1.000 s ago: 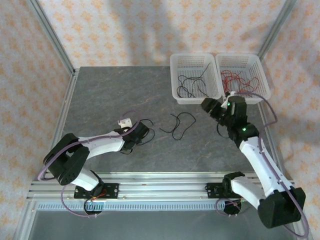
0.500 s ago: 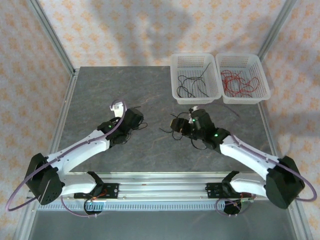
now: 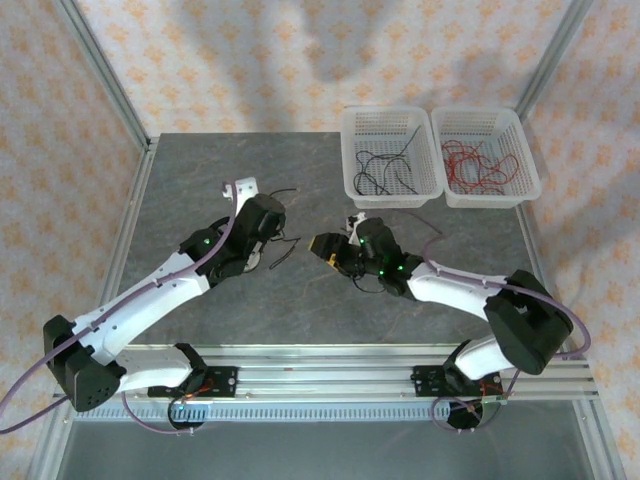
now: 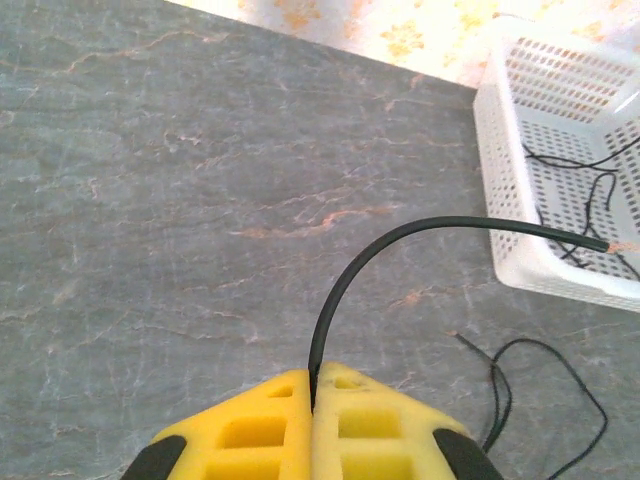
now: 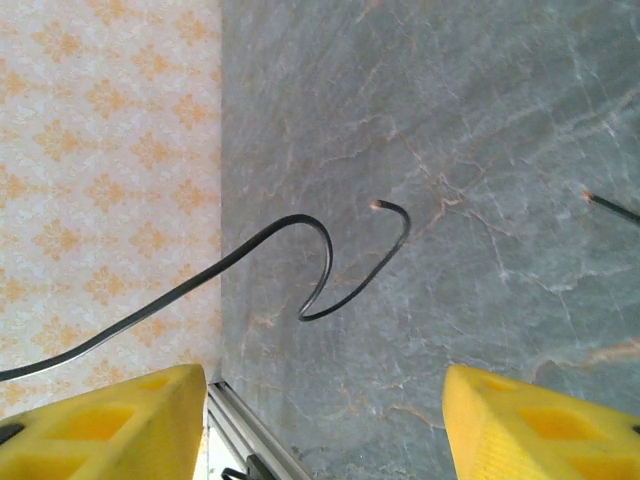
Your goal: Untangle the cables
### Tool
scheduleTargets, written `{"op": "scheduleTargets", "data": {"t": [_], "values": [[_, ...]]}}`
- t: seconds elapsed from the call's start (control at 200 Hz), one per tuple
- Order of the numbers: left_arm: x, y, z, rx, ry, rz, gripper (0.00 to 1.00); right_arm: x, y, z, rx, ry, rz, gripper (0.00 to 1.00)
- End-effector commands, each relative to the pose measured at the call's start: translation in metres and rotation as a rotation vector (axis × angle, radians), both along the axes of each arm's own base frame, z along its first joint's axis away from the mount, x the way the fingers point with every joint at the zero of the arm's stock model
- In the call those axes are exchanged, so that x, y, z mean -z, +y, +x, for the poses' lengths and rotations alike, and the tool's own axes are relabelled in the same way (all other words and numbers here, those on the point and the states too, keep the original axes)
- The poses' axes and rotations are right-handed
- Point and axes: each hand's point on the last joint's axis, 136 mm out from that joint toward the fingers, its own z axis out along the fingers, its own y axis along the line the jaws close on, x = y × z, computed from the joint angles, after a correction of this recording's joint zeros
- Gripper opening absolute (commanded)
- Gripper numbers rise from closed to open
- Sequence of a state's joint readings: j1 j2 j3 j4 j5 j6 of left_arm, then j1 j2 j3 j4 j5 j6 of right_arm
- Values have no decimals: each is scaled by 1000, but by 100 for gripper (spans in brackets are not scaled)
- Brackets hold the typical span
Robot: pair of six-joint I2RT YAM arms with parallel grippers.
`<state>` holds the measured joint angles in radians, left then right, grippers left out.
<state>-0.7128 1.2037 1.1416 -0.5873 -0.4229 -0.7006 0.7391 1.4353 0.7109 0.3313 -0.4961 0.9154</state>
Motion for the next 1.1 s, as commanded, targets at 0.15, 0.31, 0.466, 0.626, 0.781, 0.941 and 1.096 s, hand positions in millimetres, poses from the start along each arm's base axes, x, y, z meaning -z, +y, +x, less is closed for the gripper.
{"op": "scheduleTargets", "data": {"t": [0.15, 0.31, 0.466, 0.626, 0.781, 0.941, 1.096], "values": [[-43, -3, 1, 30, -53, -19, 0, -19, -9, 11, -16, -275, -83, 63], [-65, -12, 6, 53, -77, -45, 0, -21, -7, 7, -121, -468, -163, 63], [-87, -22, 9, 88, -101, -74, 0, -32, -10, 13, -159, -703, -244, 64], [-110, -33, 9, 126, -134, -108, 0, -51, -6, 20, -146, -822, -241, 66], [-127, -45, 9, 163, -164, -146, 0, -68, 0, 29, -97, -837, -172, 66], [-144, -54, 5, 201, -196, -182, 0, -72, 6, 41, -45, -822, -128, 66], [-158, -57, 2, 220, -222, -198, 0, -79, 14, 51, -22, -818, -83, 63]]}}
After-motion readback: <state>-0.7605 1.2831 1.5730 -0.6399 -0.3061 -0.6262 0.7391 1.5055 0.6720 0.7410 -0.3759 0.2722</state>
